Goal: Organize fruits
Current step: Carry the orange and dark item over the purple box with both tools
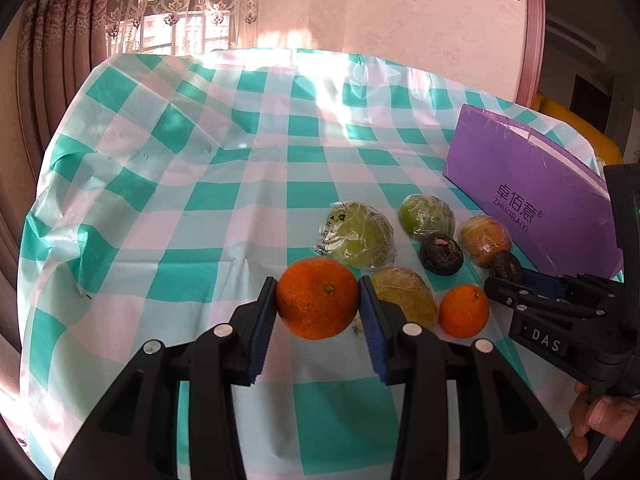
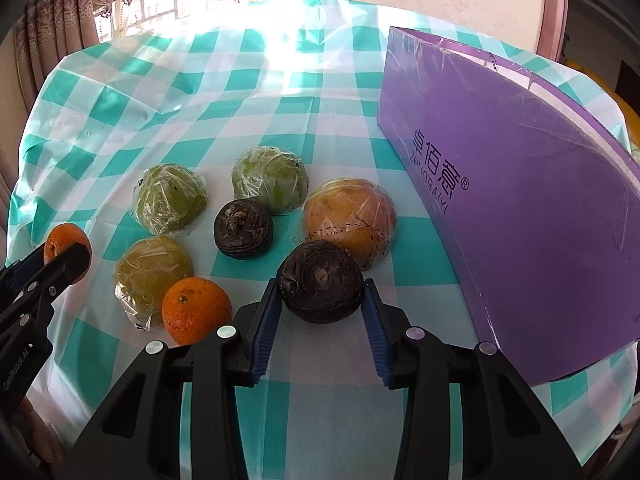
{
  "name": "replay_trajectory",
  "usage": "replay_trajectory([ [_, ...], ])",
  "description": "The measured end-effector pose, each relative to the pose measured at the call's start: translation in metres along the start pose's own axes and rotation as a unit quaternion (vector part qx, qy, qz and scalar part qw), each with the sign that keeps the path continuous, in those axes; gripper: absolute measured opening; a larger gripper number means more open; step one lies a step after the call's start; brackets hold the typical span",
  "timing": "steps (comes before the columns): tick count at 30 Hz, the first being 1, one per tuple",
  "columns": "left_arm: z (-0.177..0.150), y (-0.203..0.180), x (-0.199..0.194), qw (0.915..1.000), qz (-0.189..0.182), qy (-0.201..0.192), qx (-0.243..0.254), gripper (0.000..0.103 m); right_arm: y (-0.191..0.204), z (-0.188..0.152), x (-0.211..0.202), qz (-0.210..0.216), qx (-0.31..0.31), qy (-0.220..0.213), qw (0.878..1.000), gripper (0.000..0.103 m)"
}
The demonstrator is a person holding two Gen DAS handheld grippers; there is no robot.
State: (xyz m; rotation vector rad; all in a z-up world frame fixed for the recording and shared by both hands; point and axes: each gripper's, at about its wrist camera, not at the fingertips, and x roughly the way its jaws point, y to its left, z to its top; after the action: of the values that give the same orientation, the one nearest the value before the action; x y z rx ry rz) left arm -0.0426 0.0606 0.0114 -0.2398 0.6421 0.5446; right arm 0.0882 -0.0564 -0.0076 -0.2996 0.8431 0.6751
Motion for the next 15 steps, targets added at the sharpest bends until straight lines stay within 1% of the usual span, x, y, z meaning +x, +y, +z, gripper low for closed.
replay_trajectory([
  [4, -0.001, -0.002, -0.001, 1.0, -0.002, -0.002, 0.006, 0.041, -0.001, -0.003, -0.01, 0.001, -0.004, -0.015, 1.0, 0.04],
  [7, -0.001, -0.004, -0.003, 0.9998, -0.011, -0.009, 0.012, 0.041, -0.003, -0.006, -0.017, 0.004, -0.004, -0.022, 1.0, 0.04],
  [15, 0.001, -0.012, -0.011, 0.9992, -0.007, -0.024, 0.031, 0.041, -0.003, -0.014, -0.036, 0.026, -0.009, -0.046, 0.999, 0.04],
])
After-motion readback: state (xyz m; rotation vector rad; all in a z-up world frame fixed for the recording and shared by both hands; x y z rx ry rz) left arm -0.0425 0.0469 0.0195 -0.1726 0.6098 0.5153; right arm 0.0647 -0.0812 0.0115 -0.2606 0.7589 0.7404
